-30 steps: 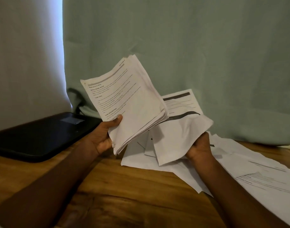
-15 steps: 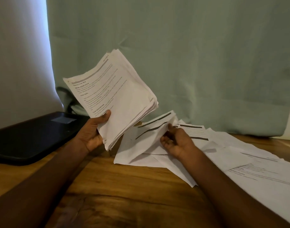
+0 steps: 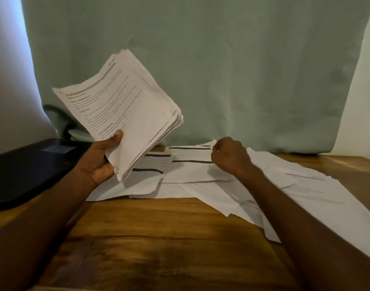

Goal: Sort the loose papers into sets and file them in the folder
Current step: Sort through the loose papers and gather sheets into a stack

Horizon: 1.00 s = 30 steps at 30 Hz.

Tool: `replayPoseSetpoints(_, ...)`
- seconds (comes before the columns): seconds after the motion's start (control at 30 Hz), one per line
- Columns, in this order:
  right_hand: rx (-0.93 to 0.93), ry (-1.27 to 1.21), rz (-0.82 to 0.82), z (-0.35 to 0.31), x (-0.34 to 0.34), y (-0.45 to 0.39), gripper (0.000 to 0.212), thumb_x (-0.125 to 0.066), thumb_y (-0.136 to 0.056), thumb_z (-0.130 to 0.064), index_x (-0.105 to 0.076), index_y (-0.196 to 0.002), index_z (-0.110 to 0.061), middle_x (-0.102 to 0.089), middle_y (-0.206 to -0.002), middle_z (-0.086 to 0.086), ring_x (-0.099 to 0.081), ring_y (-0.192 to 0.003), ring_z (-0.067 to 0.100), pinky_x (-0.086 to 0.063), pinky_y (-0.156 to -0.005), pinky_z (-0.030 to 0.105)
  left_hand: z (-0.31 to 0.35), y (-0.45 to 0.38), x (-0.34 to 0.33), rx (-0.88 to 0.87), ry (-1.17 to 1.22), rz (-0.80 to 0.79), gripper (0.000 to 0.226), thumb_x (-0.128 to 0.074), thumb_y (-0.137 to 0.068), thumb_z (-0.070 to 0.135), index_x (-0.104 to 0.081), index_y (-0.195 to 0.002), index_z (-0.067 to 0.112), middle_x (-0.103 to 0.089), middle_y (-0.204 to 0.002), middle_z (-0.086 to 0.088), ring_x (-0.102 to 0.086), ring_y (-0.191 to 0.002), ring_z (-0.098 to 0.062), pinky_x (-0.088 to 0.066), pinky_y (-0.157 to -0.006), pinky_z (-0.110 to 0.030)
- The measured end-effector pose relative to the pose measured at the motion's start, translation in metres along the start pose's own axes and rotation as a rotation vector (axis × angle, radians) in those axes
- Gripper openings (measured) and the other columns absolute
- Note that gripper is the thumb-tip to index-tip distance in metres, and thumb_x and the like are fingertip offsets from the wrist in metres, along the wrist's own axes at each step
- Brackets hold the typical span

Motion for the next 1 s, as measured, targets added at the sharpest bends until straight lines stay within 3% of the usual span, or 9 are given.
replayPoseSetpoints(0.1, -0.05, 0.282, -0.183, 0.041, -0.012, 0.0, 0.059, -0.05, -0.091, -0.063, -0.057, -0.134, -0.023, -0.06, -0.138, 0.008, -0.056, -0.124, 0.034, -0.043, -0.105, 0.045, -0.008, -0.001, -0.003, 0.018, -0.036, -0.012, 0.052, -0.05, -0.104, 0.009, -0.045, -0.154, 0.023, -0.052, -0.153, -0.005, -0.049, -0.141, -0.026, -0.056, -0.099, -0.044)
replayPoseSetpoints(0.17, -0.005, 0.35, -0.284, 0.059, -0.026, 0.008, 0.067, -0.041, -0.094, -0.072, -0.054, -0.133, -0.019, -0.058, -0.139, 0.01, -0.055, -0.125, 0.033, -0.041, -0.106, 0.048, -0.014, -0.002, -0.006, 0.024, -0.051, 0.01, 0.052, -0.052, -0.103, 0.01, -0.046, -0.153, 0.023, -0.053, -0.152, -0.005, -0.049, -0.141, -0.028, -0.058, -0.096, -0.043)
replayPoseSetpoints(0.3, 0.151, 0.289, -0.391, 0.053, -0.055, 0.027, 0.068, -0.033, -0.099, -0.07, -0.052, -0.137, -0.018, -0.059, -0.138, 0.006, -0.056, -0.124, 0.03, -0.045, -0.101, 0.042, -0.027, -0.002, -0.018, 0.03, -0.05, 0.052, 0.051, -0.051, -0.103, 0.01, -0.048, -0.152, 0.021, -0.058, -0.147, -0.005, -0.058, -0.133, -0.024, -0.061, -0.09, -0.04)
replayPoseSetpoints(0.43, 0.28, 0.009, -0.471, 0.015, -0.057, 0.037, 0.045, -0.048, -0.103, -0.051, -0.064, -0.132, -0.02, -0.062, -0.137, 0.003, -0.057, -0.123, 0.022, -0.042, -0.095, 0.032, -0.039, -0.01, -0.038, 0.053, -0.014, 0.052, 0.051, -0.051, -0.103, 0.007, -0.048, -0.152, 0.02, -0.059, -0.146, -0.005, -0.059, -0.132, -0.024, -0.059, -0.094, -0.042)
replayPoseSetpoints(0.57, 0.24, -0.125, -0.203, 0.022, -0.022, 0.021, 0.032, -0.059, -0.1, -0.016, -0.067, -0.131, -0.016, -0.066, -0.135, 0.005, -0.062, -0.122, 0.024, -0.048, -0.106, 0.032, -0.052, -0.031, -0.075, 0.068, -0.001, 0.031, 0.051, -0.053, -0.101, 0.006, -0.049, -0.151, 0.018, -0.06, -0.145, -0.007, -0.058, -0.133, -0.025, -0.054, -0.1, -0.046)
replayPoseSetpoints(0.63, 0.143, -0.017, -0.116, 0.046, -0.011, 0.014, 0.033, -0.06, -0.099, -0.019, -0.065, -0.131, -0.017, -0.066, -0.132, 0.005, -0.063, -0.118, 0.025, -0.05, -0.103, 0.036, -0.062, -0.042, -0.092, 0.076, 0.045, 0.064, 0.048, -0.056, -0.1, 0.005, -0.054, -0.147, 0.016, -0.064, -0.139, -0.007, -0.062, -0.127, -0.023, -0.058, -0.095, -0.043)
replayPoseSetpoints(0.83, 0.178, 0.125, -0.267, 0.06, -0.028, 0.013, 0.019, -0.062, -0.094, -0.034, -0.072, -0.107, -0.024, -0.072, -0.107, 0.0, -0.065, -0.095, 0.02, -0.055, -0.09, 0.035, -0.109, -0.067, -0.099, 0.196, 0.113, 0.227, 0.021, -0.063, -0.099, 0.009, -0.07, -0.117, 0.016, -0.075, -0.116, -0.007, -0.07, -0.107, -0.024, -0.063, -0.071, -0.042)
replayPoseSetpoints(0.93, 0.227, 0.119, -0.267, 0.052, -0.025, 0.007, 0.013, -0.072, -0.088, -0.031, -0.073, -0.082, -0.019, -0.071, -0.087, -0.001, -0.063, -0.081, 0.016, -0.054, -0.08, 0.032, -0.11, -0.074, -0.081, 0.189, 0.079, 0.283, 0.027, -0.063, -0.098, 0.012, -0.067, -0.125, 0.015, -0.073, -0.123, -0.008, -0.07, -0.108, -0.024, -0.062, -0.073, -0.042)
replayPoseSetpoints(1.0, 0.257, 0.086, -0.279, 0.046, -0.024, 0.008, 0.006, -0.072, -0.09, -0.028, -0.074, -0.089, -0.022, -0.073, -0.096, -0.002, -0.063, -0.087, 0.015, -0.053, -0.084, 0.032, -0.101, -0.075, -0.064, 0.149, 0.059, 0.302, 0.039, -0.063, -0.098, 0.013, -0.061, -0.137, 0.014, -0.073, -0.124, -0.006, -0.072, -0.107, -0.02, -0.063, -0.075, -0.039)
Point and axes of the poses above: each hand's wrist, its own y-axis away from the middle knuckle, its own x-axis out of the back of the hand, z = x × y, the point moved 9 cm from there along -y, towards the middle knuckle
